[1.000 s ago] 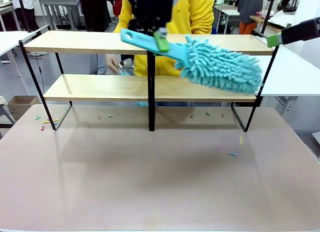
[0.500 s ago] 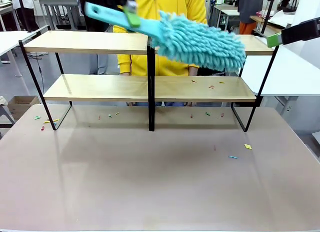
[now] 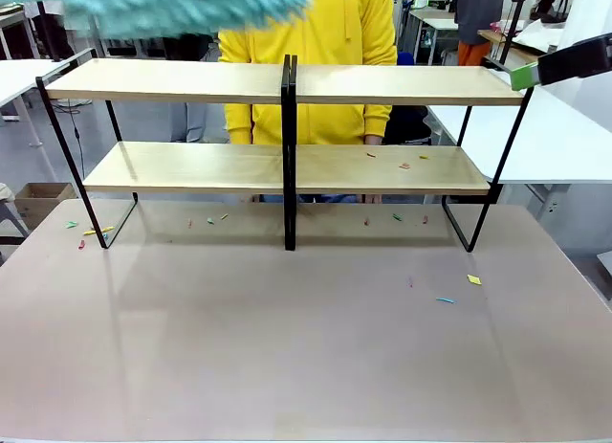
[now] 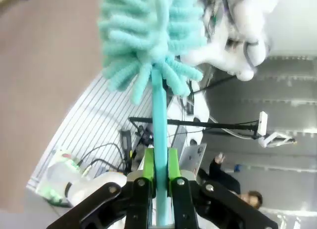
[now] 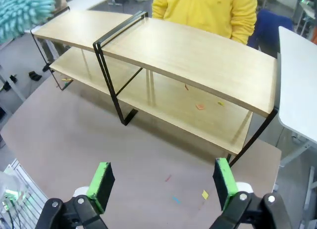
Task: Clean the shelves.
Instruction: Clean a randomly selected level of the Shelf with the Duster.
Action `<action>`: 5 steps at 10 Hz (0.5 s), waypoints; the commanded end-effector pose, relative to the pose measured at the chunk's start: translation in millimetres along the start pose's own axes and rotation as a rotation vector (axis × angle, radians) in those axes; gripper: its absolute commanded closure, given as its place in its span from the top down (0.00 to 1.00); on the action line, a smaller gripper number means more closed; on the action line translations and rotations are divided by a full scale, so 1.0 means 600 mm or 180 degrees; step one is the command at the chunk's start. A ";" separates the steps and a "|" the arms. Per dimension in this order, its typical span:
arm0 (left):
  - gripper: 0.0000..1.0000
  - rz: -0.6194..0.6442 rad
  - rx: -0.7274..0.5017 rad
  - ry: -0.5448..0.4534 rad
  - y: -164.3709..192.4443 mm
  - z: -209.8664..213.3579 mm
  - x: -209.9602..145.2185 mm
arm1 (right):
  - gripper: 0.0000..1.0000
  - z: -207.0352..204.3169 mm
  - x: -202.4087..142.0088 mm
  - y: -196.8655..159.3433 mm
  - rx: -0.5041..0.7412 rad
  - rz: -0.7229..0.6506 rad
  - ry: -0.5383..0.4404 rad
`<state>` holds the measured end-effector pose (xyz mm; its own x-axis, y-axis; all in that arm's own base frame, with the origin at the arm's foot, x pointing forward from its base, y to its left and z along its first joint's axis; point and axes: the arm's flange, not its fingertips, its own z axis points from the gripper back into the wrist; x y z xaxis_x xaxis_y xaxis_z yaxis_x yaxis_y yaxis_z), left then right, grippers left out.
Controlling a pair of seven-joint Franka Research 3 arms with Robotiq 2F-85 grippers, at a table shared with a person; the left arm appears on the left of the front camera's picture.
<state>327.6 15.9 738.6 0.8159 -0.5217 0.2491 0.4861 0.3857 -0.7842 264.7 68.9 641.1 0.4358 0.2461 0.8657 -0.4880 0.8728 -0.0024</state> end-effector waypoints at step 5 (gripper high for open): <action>0.12 0.0655 -0.0910 -0.2959 0.192 0.105 -0.329 | 1.00 0.001 0.001 -0.002 0.0009 -0.0012 -0.0010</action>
<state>225.8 219.6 634.5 0.9161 0.1304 0.3791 0.3453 0.2235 -0.9115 264.6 69.0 641.3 0.4355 0.2462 0.8659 -0.4881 0.8728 -0.0027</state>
